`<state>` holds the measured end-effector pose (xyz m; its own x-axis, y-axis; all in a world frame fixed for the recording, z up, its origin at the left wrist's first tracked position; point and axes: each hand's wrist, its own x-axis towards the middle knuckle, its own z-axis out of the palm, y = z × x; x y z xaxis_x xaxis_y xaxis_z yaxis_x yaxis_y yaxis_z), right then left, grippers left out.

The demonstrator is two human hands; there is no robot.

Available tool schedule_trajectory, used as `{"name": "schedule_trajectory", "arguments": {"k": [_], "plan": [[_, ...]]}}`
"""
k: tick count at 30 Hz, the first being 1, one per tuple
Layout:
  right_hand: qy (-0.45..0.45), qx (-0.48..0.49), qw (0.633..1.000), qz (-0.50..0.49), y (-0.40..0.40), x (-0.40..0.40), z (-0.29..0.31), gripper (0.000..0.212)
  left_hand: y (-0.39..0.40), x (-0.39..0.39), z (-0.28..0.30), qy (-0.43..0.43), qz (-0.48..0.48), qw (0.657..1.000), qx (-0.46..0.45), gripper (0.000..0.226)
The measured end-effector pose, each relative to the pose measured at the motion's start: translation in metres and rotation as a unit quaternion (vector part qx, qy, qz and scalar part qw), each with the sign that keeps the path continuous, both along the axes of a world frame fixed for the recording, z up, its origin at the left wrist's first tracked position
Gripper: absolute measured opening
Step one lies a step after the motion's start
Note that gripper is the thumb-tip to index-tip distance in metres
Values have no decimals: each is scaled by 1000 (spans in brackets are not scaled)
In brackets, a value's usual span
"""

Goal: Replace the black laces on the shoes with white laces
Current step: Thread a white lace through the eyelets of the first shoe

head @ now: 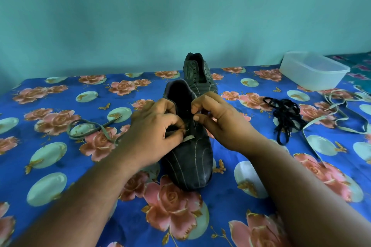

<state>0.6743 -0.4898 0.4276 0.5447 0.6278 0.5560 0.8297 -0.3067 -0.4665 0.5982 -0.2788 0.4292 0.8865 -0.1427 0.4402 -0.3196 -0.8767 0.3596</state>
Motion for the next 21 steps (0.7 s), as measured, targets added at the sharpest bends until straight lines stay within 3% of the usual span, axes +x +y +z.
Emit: {"name": "schedule_trajectory", "arguments": {"k": [10,14,21], "plan": [[10,-4,1000,-6,1,-1,1,11,1,1,-2,17,-17,998,-50,25],[10,-8,1000,-8,2,-3,1,11,-3,2,-1,11,-1,1000,-9,35],[20,-4,1000,-6,4,-5,2,11,-4,2,-1,46,10,997,-63,15]]}}
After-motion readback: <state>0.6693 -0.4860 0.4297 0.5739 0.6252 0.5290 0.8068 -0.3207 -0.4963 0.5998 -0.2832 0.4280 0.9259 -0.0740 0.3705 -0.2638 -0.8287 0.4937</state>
